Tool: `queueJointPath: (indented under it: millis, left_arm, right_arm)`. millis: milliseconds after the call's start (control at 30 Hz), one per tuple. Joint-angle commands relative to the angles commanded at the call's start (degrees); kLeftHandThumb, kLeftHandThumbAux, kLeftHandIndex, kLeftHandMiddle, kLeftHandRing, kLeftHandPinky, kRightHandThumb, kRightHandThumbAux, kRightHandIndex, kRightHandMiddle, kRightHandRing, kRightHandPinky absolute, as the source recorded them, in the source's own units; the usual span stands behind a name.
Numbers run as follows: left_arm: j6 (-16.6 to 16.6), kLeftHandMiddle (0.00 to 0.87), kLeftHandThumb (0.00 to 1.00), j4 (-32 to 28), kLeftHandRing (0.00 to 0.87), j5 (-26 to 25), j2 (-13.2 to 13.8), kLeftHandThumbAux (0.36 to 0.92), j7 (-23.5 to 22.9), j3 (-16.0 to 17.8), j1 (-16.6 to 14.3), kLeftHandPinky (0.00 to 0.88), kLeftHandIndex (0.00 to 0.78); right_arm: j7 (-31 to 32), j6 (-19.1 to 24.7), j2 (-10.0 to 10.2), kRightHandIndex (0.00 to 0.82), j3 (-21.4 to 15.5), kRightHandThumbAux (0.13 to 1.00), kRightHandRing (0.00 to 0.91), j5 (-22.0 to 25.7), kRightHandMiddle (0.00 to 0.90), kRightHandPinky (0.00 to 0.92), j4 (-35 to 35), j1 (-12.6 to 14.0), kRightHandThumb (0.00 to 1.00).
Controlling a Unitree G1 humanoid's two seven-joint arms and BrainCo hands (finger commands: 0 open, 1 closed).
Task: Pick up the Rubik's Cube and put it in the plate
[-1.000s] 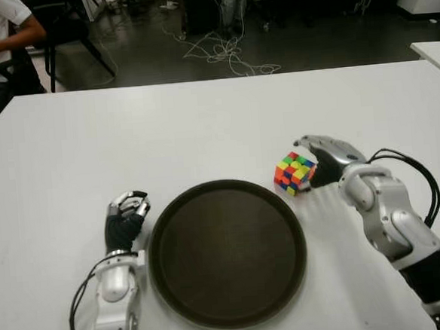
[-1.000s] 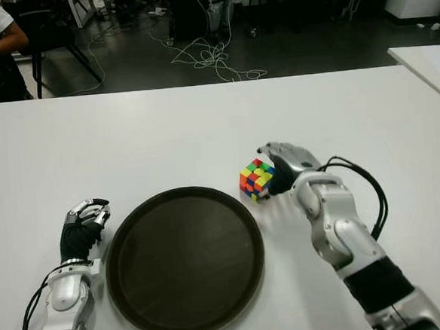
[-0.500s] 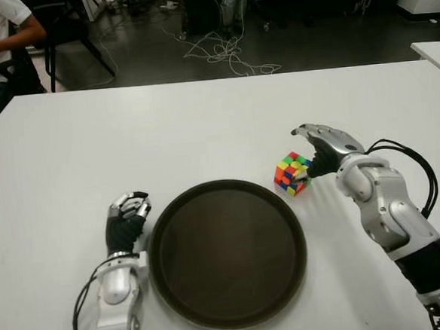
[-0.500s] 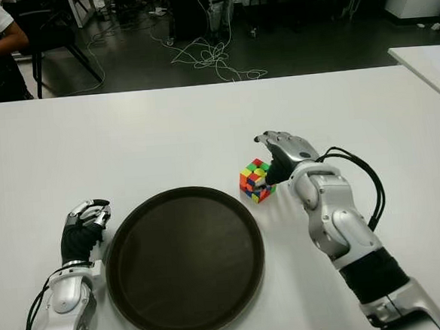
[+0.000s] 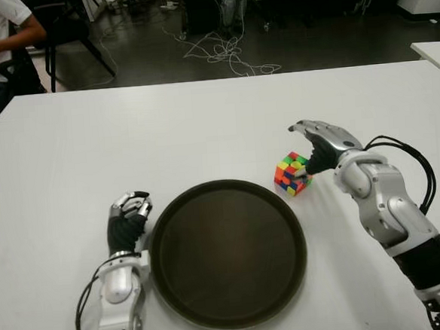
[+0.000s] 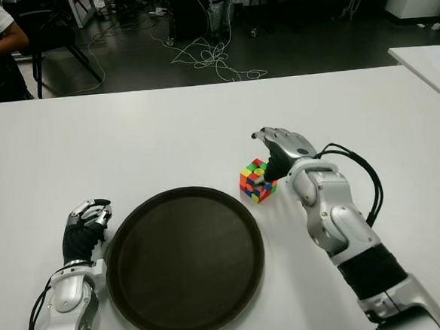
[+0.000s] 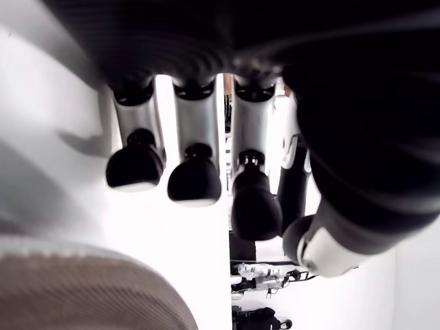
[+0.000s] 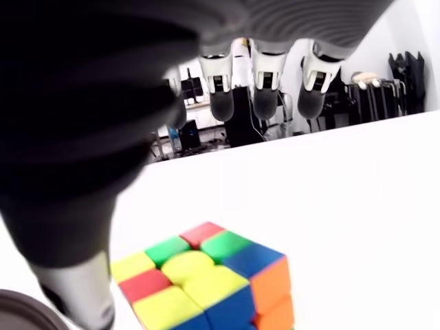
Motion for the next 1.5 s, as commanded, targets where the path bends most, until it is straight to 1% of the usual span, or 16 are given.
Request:
queueJointPath:
  millis: [167, 400, 600, 633, 800, 900, 1133, 1267, 1500]
  left_arm:
    - [-0.17, 0.797, 0.707, 0.45, 0.824, 0.2, 0.1, 0.707, 0.18, 0.05, -0.13, 0.81, 0.442]
    - [-0.84, 0.798, 0.708, 0.56, 0.825, 0.22, -0.07, 0.706, 0.38, 0.15, -0.05, 0.811, 0.443]
    - [-1.67, 0.798, 0.708, 0.48, 0.826, -0.56, -0.31, 0.706, -0.15, 0.32, 0.23, 0.813, 0.443]
    - [-2.05, 0.799, 0.708, 0.56, 0.826, -0.75, -0.4, 0.706, -0.2, 0.37, 0.27, 0.813, 0.443]
    - [-3.18, 0.799, 0.708, 0.94, 0.826, -1.0, -0.72, 0.706, -0.06, 0.5, 0.32, 0.812, 0.443]
    - [-3.64, 0.797, 0.708, 0.98, 0.824, -0.97, -0.98, 0.706, 0.21, 0.5, 0.37, 0.811, 0.443]
    - [-4.06, 0.797, 0.708, 0.86, 0.824, -1.24, -1.2, 0.706, -0.15, 0.6, 0.57, 0.815, 0.443]
    - [-3.93, 0.798, 0.708, 0.4, 0.825, -1.5, -1.35, 0.706, -0.61, 0.51, 0.79, 0.817, 0.443]
    - [-3.75, 0.798, 0.708, -0.42, 0.824, -1.57, -1.41, 0.706, -0.91, 0.35, 1.14, 0.816, 0.443]
  right_arm:
    - [-0.78, -0.44, 0.04, 0.011, -0.03, 0.793, 0.021, 0.26, 0.008, 0.051, 0.48, -0.1, 0.0]
    - [1.0, 0.14, -0.11, 0.003, 0.75, 0.803, 0.013, -0.12, 0.006, 0.038, 1.6, -1.43, 0.0]
    - [1.6, 0.19, 0.16, 0.002, 0.8, 0.796, 0.004, 0.09, 0.0, 0.029, 2.11, -1.91, 0.0]
    - [1.98, 0.51, 0.37, 0.003, 0.81, 0.792, 0.003, 0.24, 0.0, 0.027, 2.66, -2.37, 0.0]
    - [2.7, 1.09, 1.1, 0.023, 0.65, 0.743, 0.038, 1.03, 0.024, 0.063, 4.55, -3.84, 0.0]
    - [2.33, 0.72, 1.38, 0.036, 0.57, 0.731, 0.054, 1.57, 0.039, 0.075, 5.65, -4.49, 0.0]
    - [1.36, 0.26, 1.96, 0.056, 0.71, 0.741, 0.075, 2.24, 0.064, 0.088, 7.69, -5.9, 0.0]
    - [-0.08, -0.78, 2.66, 0.066, 0.6, 0.746, 0.089, 3.32, 0.078, 0.099, 9.72, -6.91, 0.0]
    - [-1.35, -2.01, 3.08, 0.081, 0.47, 0.76, 0.124, 4.73, 0.11, 0.118, 11.73, -7.86, 0.0]
